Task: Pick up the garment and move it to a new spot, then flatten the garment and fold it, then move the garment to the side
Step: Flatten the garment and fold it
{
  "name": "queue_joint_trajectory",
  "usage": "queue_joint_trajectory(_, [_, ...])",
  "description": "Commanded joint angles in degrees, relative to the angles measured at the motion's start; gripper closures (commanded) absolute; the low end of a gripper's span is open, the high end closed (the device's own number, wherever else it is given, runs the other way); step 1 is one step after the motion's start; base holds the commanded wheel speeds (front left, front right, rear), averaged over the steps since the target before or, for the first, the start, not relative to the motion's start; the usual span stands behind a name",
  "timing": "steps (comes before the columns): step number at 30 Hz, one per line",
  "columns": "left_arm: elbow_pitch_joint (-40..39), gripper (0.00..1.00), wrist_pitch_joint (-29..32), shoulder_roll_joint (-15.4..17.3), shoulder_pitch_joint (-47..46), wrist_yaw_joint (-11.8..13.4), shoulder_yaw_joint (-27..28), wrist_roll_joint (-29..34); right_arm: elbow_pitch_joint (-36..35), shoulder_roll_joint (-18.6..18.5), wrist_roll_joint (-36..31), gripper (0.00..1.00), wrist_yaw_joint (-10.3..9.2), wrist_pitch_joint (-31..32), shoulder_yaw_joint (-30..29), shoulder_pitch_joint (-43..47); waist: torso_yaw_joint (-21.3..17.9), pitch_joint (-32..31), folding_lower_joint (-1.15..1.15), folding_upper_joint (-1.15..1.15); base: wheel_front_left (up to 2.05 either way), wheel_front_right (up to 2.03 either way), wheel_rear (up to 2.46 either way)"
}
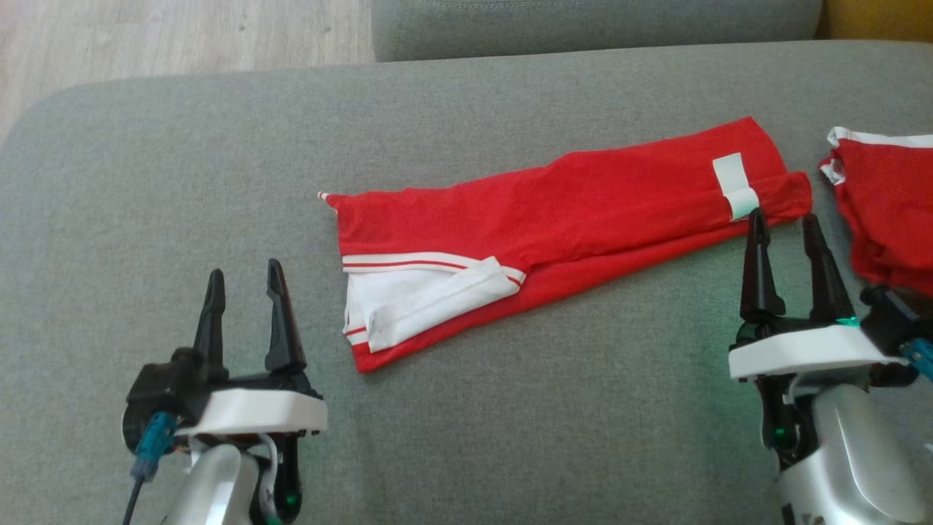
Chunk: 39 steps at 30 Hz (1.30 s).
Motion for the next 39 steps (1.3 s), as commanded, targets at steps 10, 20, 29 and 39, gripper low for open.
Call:
queue_joint_trajectory(10, [1.3, 0.0, -0.4, -3.8, -4.5, -6.8, 7.6, 7.7, 4.3, 0.5, -9.4, 0.0, -0.05, 3.7, -4.7, -9.0, 1.5, 4.1, 0.01, 0.0, 0.0, 0.0, 0.0])
queue_joint_trajectory(20, [3.7, 0.0, -0.4, -5.2, -7.0, -8.9, 8.5, 11.0, 18.4, 0.5, -21.5, 0.0, -0.05, 9.2, -22.8, -20.8, 3.9, 7.8, 0.01, 0.0, 0.0, 0.0, 0.0])
queue_joint_trajectory(29, [4.5, 0.0, -0.4, -5.5, -8.1, -8.9, 10.6, 12.8, 26.9, 0.5, -29.5, 0.0, -0.05, 10.8, -30.5, -25.5, 4.6, 9.0, 0.01, 0.0, 0.0, 0.0, 0.0])
queue_joint_trajectory(39, [4.8, 0.0, -0.4, -5.6, -8.3, -9.2, 11.4, 13.9, 35.2, 0.3, -34.0, 1.0, -0.05, 9.4, -32.0, -28.7, 3.9, 9.0, 0.01, 0.0, 0.0, 0.0, 0.0])
